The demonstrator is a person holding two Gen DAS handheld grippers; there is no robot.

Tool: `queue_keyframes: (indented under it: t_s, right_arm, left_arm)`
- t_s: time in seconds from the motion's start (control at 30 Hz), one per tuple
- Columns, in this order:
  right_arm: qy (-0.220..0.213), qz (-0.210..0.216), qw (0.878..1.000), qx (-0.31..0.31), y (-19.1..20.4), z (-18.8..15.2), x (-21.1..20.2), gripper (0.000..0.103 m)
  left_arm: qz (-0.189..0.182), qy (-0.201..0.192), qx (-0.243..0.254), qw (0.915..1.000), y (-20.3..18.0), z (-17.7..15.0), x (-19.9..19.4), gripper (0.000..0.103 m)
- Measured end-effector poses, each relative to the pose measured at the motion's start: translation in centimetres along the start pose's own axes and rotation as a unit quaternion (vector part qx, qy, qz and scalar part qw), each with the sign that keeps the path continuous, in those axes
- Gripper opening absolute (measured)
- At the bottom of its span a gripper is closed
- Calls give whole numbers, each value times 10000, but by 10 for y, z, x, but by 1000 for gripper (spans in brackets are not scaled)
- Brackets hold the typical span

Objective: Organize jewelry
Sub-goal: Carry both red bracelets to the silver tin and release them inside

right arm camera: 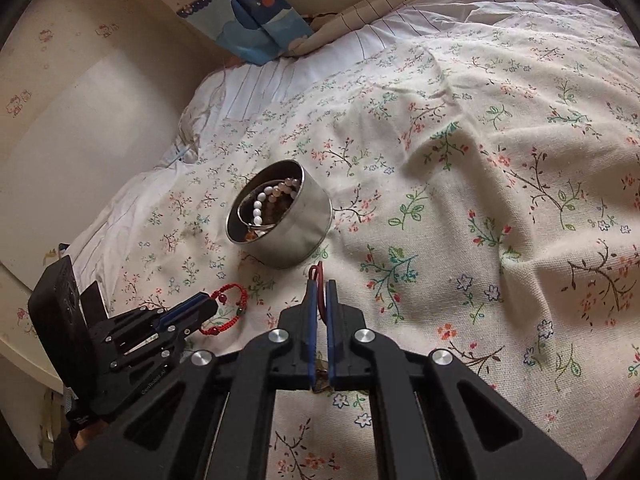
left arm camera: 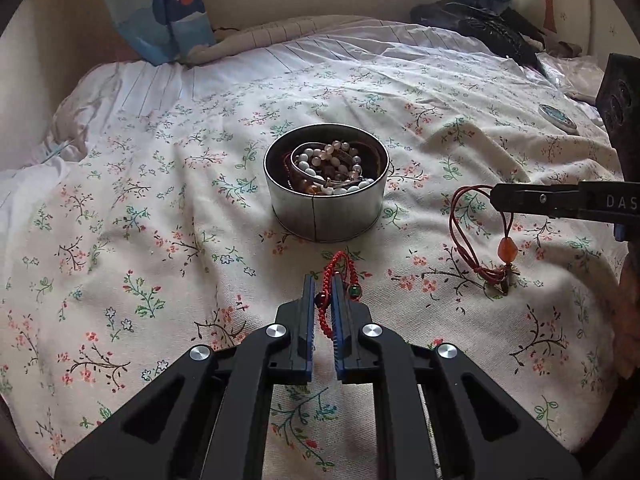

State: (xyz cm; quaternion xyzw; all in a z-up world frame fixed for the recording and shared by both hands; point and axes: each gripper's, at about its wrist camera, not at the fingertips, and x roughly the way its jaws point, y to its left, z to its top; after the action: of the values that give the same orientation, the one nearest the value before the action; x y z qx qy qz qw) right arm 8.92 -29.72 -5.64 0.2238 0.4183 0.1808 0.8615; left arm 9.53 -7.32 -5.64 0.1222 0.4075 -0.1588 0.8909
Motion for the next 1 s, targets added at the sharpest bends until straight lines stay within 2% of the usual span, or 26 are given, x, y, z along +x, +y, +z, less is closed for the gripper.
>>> queue_keyframes:
  t_s: [0.13, 0.23, 0.27, 0.33, 0.37, 0.4, 0.43, 0.5, 0.53, 0.57, 0.6, 0.63, 0.7, 0.8, 0.9, 1.0]
  right_arm:
    - [-138, 228, 9996, 89, -1, 3, -4, 5]
    - [-140, 225, 9996, 78, -1, 4, -4, 5]
    - [-95, 86, 9999, 27, 0, 4, -4, 5]
    - [42, -469, 9988, -158, 3, 2, 4, 9]
    - [148, -736, 9968, -264, 4, 1, 9, 36]
    - [218, -1014, 9938, -389, 7, -1, 14, 76]
    - [296, -1242, 9900, -596, 11, -4, 21, 82]
    - [678, -1804, 9754, -1070, 16, -12, 44, 80]
    - [870, -1946, 9692, -1232, 18, -15, 55, 75]
    - [875, -1856, 9697, -1322, 21, -15, 55, 60]
    - [887, -1601, 9757, -1204, 21, -14, 52, 20]
    - [912, -1328, 9822, -967, 16, -13, 49, 18]
    - [810, -1170, 9865, -810, 11, -11, 41, 18]
    - [417, -644, 9962, -409, 4, -5, 18, 18]
    - [-126, -133, 9995, -274, 9, 2, -4, 18]
    - [-488, 139, 9980, -370, 18, 6, -18, 18]
  left_arm:
    - [37, -74, 15, 10000, -1, 1, -2, 7]
    - [38, -106, 10, 9999, -1, 2, -3, 7]
    - [48, -108, 14, 9999, -1, 2, -3, 7]
    - [63, -112, 3, 9999, -1, 3, -3, 7]
    - [69, -115, -16, 9999, 0, 3, -3, 7]
    - [69, -119, -37, 9999, 1, 3, -3, 7]
    - [75, -126, -58, 9999, 2, 3, -3, 7]
    - [73, -143, -102, 9998, 4, 4, -4, 7]
    - [65, -149, -118, 9998, 4, 5, -3, 7]
    - [60, -154, -128, 9998, 5, 5, -3, 7]
    - [54, -170, -139, 9997, 5, 5, -4, 7]
    - [34, -189, -160, 9997, 5, 6, -5, 7]
    - [-47, -234, -263, 9994, 8, 7, -7, 7]
    - [-265, -469, -479, 9974, 15, 10, -16, 7]
    - [-482, -756, -741, 9932, 24, 13, -26, 7]
    - [-697, -1000, -1033, 9871, 36, 17, -33, 7]
